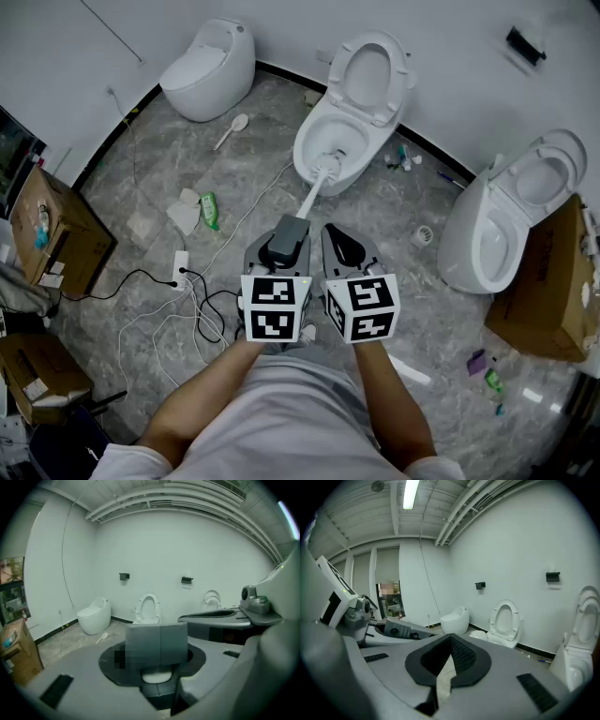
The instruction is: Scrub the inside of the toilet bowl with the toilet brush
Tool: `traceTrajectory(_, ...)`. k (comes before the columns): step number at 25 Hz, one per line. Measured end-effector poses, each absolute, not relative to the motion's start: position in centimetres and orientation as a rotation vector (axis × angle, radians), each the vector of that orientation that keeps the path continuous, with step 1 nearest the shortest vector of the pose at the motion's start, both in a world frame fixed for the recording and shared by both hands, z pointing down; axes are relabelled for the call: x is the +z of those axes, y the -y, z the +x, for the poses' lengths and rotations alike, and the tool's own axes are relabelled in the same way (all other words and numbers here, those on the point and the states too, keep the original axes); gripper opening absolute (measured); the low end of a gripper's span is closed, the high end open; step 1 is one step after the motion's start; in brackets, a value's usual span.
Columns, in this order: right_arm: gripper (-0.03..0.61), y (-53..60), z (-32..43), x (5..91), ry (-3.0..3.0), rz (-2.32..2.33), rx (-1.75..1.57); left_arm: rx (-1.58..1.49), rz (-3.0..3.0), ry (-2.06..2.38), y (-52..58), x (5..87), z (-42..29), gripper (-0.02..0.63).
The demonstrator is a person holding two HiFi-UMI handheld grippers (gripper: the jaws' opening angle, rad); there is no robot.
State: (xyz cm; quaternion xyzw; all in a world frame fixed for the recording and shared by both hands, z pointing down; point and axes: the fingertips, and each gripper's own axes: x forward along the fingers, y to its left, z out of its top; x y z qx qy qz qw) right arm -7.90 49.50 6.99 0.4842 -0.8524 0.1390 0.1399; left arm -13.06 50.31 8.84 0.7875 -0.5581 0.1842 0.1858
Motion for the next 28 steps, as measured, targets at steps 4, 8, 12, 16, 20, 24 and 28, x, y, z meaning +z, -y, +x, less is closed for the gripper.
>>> traceTrajectory(4,-0.002,-49.7,-7.7,7.2,2.456,1.408,0.416,0.532,2.219,1.568,-50.7,8.9,-13.0,0.156)
traceTrajectory(8,-0.002,-49.2,-7.7,7.8,2.452,1.403,0.439,0.543,2.211,1.567,-50.1,9.3,-12.9,0.156)
traceTrajectory(12,-0.002,-48.4,-7.8,8.4,2.444,1.398,0.44,0.545,2.194,1.574,-49.0,9.8,-13.2,0.156)
traceTrajectory(16,-0.002,-46.7,-7.5,8.9,2.432,1.398,0.453,0.547,2.185,1.565,-47.3,10.3,-13.0,0.156)
traceTrajectory(20,-0.002,-44.3,-7.2,9.6,2.419,1.401,0.465,0.551,2.175,1.554,-45.0,11.2,-12.8,0.156)
traceTrajectory(24,-0.002,-41.6,-6.9,10.2,2.402,1.402,0.478,0.558,2.163,1.536,-42.2,11.9,-12.4,0.156)
traceTrajectory(28,-0.002,-38.6,-6.5,11.2,2.375,1.419,0.499,0.582,2.164,1.499,-39.2,12.9,-12.0,0.156)
